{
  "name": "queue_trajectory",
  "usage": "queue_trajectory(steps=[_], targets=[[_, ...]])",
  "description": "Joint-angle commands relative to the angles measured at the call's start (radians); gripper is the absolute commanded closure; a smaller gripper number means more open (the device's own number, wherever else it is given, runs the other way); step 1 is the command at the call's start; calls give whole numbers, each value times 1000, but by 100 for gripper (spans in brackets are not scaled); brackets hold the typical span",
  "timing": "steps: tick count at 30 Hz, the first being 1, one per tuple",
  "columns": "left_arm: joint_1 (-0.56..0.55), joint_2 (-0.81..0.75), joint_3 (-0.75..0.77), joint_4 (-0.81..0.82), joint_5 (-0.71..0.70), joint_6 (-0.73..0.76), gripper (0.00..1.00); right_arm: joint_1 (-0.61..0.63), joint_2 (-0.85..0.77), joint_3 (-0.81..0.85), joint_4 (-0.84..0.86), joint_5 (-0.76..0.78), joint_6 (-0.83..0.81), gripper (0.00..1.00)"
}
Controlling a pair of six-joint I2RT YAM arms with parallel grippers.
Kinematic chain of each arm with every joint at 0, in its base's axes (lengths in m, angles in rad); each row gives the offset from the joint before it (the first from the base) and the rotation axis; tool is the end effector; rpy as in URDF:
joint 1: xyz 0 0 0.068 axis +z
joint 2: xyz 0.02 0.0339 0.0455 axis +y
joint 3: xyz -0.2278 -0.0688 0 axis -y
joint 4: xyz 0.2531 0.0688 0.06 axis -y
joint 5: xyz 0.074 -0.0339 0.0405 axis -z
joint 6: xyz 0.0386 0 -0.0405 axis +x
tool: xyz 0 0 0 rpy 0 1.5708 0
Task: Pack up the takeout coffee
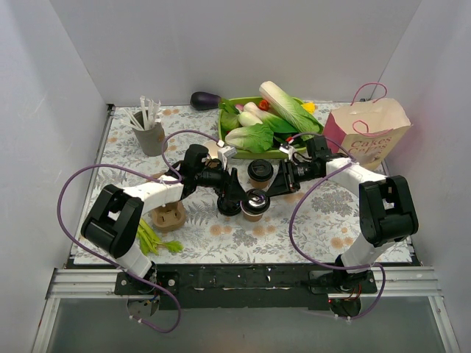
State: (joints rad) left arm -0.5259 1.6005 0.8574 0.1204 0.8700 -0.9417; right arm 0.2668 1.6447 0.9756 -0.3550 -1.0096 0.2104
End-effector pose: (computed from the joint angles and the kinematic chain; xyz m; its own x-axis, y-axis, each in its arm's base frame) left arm 0.2741 -0.1932 0.1565 -0.9927 -0.0266 -0.1175 0.0986 0.3815 -0.9191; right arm 0.3017 0.1163 0.1500 -0.9238 -0.1373 -0.3574 -0.3803 0.4356 0.8158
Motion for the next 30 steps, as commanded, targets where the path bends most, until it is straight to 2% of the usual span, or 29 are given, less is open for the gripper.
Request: queue_trajectory(steps=[1, 30], targets=[[-5, -20, -15, 13, -11, 1, 32, 6, 10, 32, -38, 31, -42, 64], [-5, -48, -40, -24, -40, 14, 33, 71, 1, 100, -81, 82, -92, 58]])
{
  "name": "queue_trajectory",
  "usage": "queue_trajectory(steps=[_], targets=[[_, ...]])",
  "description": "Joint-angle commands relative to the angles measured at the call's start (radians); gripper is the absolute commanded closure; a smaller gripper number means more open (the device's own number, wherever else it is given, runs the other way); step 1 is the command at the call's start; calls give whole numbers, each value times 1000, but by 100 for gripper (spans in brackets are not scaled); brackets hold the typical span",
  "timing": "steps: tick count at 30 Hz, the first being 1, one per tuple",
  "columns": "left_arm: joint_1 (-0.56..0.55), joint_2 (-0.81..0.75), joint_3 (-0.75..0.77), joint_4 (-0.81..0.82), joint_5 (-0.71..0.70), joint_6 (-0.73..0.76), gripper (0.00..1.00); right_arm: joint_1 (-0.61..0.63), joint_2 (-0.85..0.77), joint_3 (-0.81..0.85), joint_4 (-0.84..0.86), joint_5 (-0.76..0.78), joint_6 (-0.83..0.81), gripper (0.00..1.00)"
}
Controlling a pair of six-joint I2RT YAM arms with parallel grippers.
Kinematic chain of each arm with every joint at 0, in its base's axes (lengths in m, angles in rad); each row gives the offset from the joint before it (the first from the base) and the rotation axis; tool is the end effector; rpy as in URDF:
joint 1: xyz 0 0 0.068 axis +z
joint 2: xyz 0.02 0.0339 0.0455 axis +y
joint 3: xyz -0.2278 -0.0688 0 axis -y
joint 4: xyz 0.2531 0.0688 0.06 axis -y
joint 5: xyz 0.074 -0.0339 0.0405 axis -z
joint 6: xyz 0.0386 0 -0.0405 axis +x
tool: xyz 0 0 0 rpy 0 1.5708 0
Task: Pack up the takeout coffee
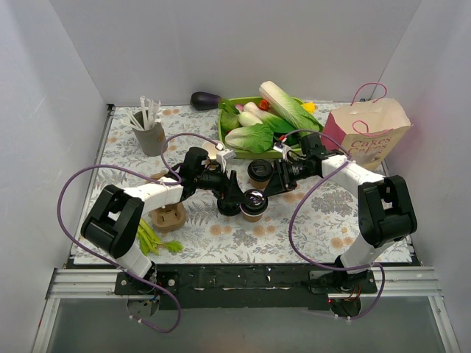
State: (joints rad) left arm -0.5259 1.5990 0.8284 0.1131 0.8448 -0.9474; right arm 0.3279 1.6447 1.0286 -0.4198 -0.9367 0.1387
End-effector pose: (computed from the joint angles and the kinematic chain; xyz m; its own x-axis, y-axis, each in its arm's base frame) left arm 0.2698 -0.1900 0.1471 -0.9948 -0.0458 -0.0910 0.0643 0.4108 -0.9095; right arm 0.3000 0.1349 0.1601 -0.8868 -0.2152 -0.4090 -0.4614 0.4628 0.7569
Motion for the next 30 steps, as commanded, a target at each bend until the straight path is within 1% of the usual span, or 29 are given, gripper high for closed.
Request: queue_trajectory(steps=[1, 9, 20, 27, 30], targets=[[-5, -48, -11, -16, -12, 19, 33, 14, -2, 47, -23, 12, -24, 58], [-5, -60, -20, -21, -15, 18, 32, 36, -6, 31, -33, 24, -33, 56], [-3, -57, -21, -27, -23, 19, 32, 39, 3, 62, -71, 42, -70, 55], [-5, -34, -12, -24, -20, 19, 32, 36, 0, 65, -54, -28, -48, 46], [-5, -25, -8, -24, -18, 18, 32, 39, 1, 56, -56, -10, -48, 44]])
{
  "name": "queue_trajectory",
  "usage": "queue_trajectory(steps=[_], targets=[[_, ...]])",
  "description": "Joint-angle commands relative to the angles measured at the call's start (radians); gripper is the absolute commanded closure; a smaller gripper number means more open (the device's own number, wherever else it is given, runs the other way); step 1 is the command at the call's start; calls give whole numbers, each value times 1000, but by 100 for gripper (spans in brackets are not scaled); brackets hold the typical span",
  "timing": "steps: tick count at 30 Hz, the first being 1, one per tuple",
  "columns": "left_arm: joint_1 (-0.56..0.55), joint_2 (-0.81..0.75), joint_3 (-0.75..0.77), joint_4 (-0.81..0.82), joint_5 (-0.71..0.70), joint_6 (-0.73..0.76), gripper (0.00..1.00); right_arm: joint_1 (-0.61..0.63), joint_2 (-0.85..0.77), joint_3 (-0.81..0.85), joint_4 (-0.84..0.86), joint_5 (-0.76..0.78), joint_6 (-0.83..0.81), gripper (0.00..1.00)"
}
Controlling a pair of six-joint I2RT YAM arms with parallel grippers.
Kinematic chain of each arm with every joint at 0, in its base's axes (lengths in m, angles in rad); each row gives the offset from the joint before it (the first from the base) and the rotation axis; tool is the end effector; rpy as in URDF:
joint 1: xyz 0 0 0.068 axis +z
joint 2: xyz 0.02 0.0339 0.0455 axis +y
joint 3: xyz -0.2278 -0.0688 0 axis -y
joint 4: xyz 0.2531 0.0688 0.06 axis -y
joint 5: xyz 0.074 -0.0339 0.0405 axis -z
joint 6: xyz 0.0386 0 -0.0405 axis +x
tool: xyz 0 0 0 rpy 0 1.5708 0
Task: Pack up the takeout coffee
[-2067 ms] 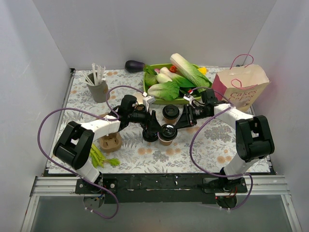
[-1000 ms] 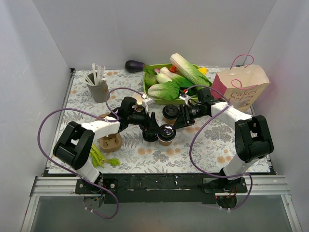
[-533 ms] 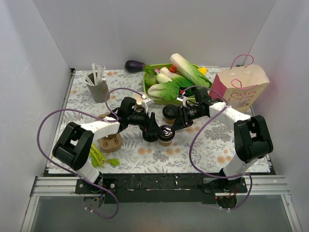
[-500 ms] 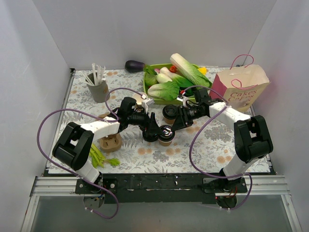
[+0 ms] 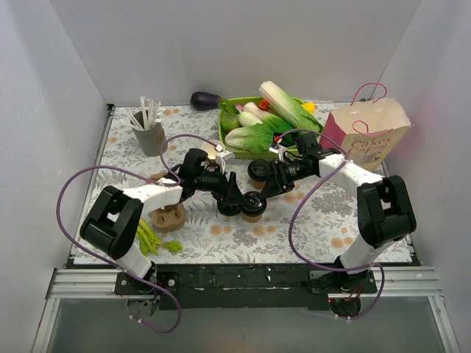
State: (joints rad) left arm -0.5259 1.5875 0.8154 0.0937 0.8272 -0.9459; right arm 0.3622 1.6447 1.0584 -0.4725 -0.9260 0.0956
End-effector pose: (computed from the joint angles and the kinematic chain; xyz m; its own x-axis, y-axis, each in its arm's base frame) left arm 0.2668 -0.1877 0.1448 -0.9951 -0.0572 -0.0809 0.0486 0.4297 -0.9017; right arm 0.2962 0.1452 0.1659 -0.8668 -0.2671 -0.4212 -0.4987 0.4509 0.7403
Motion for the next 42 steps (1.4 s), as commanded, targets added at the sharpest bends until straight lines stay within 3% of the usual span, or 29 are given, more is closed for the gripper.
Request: queue_trajectory(steps=[1, 3, 13, 21, 27, 35, 42], targets=[[-6, -11, 8, -5, 0, 16, 32, 4, 1, 22, -3, -17, -5, 43], [-6, -9, 11, -5, 0, 13, 32, 3, 7, 12, 1, -16, -7, 37], [-5, 9, 8, -8, -10, 9, 32, 4, 38, -86, 121, -85, 59, 36], [-5, 37, 22, -17, -19, -17, 34, 1, 81, -146, 209, -126, 122, 45], [33, 78, 1, 49, -3, -170, 39, -11, 107, -173, 250, -140, 173, 53], [76, 170, -13, 113, 50, -341, 45, -12, 132, -155, 201, -106, 139, 54], [81, 224, -35, 98, 4, -428, 49, -14, 148, -155, 209, -97, 164, 55]])
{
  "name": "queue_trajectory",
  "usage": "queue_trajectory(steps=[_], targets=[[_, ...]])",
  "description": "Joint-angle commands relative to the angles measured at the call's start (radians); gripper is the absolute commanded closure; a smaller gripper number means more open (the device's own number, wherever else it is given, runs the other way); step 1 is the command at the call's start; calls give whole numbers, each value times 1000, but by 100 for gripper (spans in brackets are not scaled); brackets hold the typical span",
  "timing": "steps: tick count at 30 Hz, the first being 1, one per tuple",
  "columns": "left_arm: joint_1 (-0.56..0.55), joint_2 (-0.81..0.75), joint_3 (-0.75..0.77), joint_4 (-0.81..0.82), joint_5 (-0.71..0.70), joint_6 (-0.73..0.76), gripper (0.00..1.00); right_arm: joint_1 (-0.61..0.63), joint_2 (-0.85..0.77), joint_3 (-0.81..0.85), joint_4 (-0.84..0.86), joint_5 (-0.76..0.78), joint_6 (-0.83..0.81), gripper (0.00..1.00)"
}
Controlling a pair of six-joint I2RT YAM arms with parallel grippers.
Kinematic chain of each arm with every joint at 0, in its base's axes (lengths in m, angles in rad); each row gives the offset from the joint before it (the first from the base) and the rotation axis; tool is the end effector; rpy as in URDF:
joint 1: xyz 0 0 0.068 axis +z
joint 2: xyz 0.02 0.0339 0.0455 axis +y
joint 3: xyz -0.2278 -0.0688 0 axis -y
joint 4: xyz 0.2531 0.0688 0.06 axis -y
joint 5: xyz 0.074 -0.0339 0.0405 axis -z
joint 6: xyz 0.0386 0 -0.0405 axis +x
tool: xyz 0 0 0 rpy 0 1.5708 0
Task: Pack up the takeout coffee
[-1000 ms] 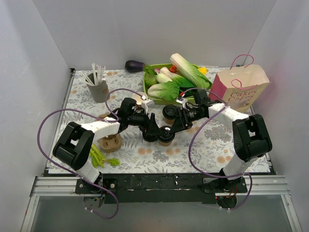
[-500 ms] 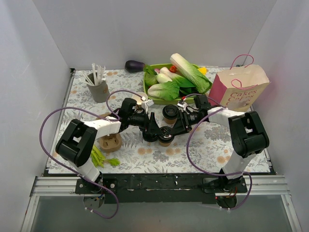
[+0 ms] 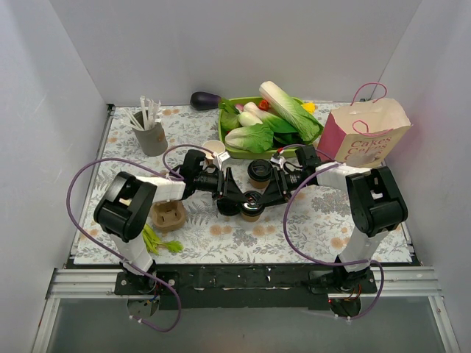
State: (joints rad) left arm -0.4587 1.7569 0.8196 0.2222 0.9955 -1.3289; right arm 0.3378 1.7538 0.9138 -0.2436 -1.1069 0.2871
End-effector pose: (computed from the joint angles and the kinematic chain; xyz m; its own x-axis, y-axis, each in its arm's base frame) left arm 0.2834 -0.1761 0.1066 -0.9262 -0.1318 0.3533 -0.3770 0.3315 -0.8648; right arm 0.2884 0.1379 0.1084 -0.9534 -0.2006 -0.2252 -0.2850 0.3547 0.8905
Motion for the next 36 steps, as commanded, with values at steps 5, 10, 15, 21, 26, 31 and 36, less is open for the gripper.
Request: queue_trajectory(steps=[5, 10, 15, 21, 26, 31, 36], targets=[[17, 102, -42, -72, -230, -56, 56, 10, 53, -6, -29, 110, -2, 55], [11, 110, -10, -138, -299, -12, 55, 9, 49, 23, -77, 174, -29, 55], [-11, 81, -63, -133, -357, 14, 55, 9, 32, 1, -125, 292, -71, 55], [-38, -22, -45, -11, -232, 82, 43, 7, -31, 8, -105, 245, -110, 55], [-40, -121, 7, 46, -109, 115, 34, 7, -109, 117, -192, 257, -232, 41], [-38, -160, 61, -3, -60, 151, 29, 6, -155, 214, -289, 309, -362, 19], [-31, -212, 118, -96, -57, 220, 28, 18, -206, 246, -385, 327, -558, 6]])
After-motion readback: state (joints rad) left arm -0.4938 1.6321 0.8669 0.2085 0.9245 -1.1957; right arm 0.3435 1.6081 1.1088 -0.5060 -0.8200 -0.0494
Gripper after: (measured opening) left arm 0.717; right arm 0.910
